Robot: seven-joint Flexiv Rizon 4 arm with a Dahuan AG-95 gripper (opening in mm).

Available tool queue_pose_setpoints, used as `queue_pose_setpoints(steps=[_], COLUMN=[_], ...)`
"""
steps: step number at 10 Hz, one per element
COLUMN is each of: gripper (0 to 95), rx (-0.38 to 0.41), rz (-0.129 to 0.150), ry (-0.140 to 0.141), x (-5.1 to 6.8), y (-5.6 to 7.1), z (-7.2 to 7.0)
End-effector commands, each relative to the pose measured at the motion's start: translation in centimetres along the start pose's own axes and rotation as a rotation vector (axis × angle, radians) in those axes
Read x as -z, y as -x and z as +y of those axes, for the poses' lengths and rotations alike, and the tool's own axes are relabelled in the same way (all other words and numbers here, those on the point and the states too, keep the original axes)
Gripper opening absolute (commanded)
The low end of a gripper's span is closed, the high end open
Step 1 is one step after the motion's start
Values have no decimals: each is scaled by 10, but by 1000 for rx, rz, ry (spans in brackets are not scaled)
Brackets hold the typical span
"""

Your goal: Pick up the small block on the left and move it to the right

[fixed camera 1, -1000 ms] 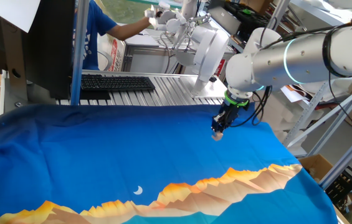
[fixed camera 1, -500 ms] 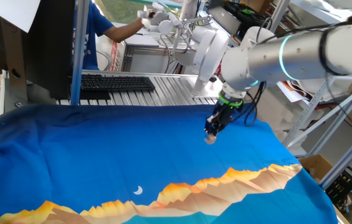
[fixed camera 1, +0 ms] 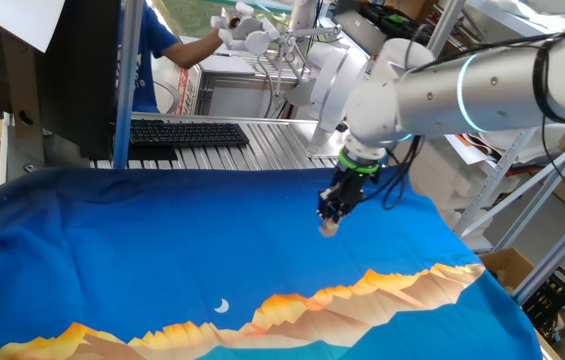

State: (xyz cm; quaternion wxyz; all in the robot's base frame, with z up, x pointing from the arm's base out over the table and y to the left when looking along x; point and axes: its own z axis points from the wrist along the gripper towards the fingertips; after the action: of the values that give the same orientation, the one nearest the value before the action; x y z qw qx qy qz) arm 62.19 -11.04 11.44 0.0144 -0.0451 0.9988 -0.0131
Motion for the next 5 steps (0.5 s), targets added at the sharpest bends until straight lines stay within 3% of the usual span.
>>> queue_pose_setpoints(steps=[1,5], gripper=[0,0], rx=[-29,-59], rz=[-11,-13], ry=[3,-9], x=[-2,-1], y=[-19,-27], z=[13,22])
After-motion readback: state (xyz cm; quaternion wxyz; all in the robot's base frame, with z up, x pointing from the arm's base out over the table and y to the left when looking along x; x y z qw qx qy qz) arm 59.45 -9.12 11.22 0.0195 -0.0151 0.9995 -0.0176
